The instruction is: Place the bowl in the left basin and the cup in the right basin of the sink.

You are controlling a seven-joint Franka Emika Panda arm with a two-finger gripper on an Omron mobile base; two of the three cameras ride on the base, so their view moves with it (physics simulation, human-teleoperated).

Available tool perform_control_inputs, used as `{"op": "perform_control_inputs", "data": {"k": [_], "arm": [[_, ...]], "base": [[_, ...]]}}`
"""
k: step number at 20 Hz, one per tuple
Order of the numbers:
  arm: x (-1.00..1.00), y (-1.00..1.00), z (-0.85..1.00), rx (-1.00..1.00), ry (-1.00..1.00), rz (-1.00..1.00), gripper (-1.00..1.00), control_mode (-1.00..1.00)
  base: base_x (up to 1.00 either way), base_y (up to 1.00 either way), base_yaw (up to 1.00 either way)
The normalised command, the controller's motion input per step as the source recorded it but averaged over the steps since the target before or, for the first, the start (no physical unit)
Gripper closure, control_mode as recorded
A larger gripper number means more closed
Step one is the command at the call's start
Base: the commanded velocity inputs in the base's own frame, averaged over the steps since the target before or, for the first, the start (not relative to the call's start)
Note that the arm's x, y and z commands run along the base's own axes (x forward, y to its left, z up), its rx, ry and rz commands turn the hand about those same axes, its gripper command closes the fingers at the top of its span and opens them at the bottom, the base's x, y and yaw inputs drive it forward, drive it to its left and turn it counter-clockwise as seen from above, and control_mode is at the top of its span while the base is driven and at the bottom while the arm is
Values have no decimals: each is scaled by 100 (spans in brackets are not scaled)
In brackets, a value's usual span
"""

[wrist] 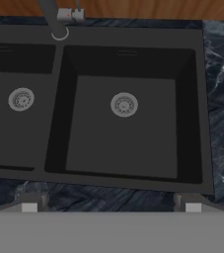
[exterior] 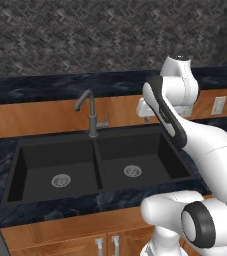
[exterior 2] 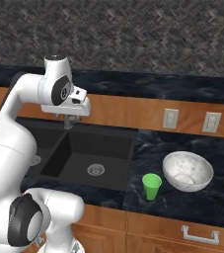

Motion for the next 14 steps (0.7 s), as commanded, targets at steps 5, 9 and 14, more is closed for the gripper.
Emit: {"op": "perform_control_inputs", "data": {"k": [5,9,14], "arm": [[0,0,0,0,0,0,-100,100],[0,0,0,0,0,0,-100,100],[0,0,0,0,0,0,-100,-100]], "base": [[0,0,0],[0,0,0],[0,0,0]]}}
